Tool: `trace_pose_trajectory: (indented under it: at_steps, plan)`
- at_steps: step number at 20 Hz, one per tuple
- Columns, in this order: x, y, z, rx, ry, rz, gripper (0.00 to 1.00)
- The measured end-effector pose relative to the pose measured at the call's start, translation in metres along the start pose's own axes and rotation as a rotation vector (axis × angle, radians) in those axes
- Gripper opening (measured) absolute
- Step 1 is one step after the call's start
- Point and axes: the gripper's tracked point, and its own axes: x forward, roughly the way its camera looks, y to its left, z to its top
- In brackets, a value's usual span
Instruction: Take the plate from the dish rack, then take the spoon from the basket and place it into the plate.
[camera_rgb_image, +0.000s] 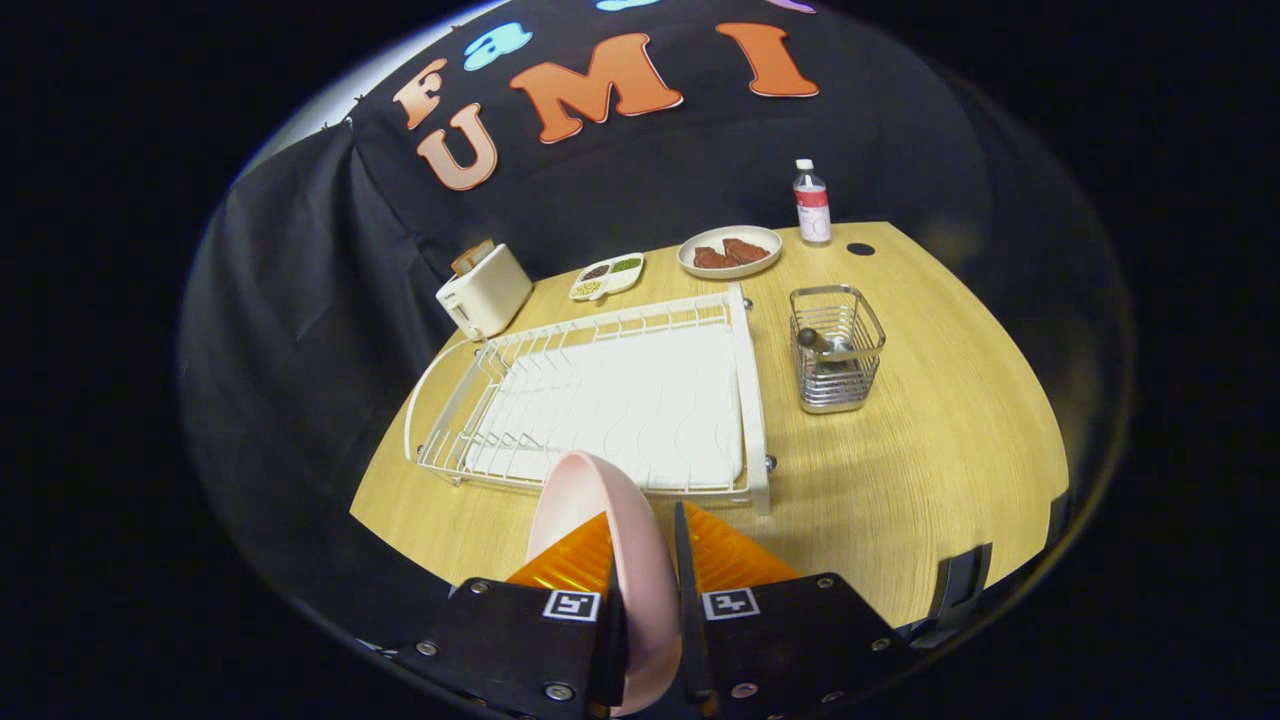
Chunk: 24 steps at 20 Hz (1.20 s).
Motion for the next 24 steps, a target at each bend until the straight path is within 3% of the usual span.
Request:
trace_pose_trajectory:
  at_steps: [6, 12, 14, 16, 17, 21, 24]
  plan:
    - [0.02, -0.019, -0.033, 0.017, 0.049, -0.001, 0.23]
    - [0.052, -0.019, -0.058, 0.167, 0.064, 0.065, 0.23]
    - [0.057, -0.028, -0.059, 0.161, 0.053, 0.023, 0.24]
    - [0.059, -0.045, -0.059, 0.094, 0.041, -0.062, 0.28]
    - [0.058, -0.045, -0.057, 0.086, 0.036, -0.064, 0.38]
    - [0.044, -0.052, -0.036, 0.053, -0.043, -0.075, 0.61]
    - [0.027, -0.067, -0.005, 0.019, -0.172, -0.131, 0.67]
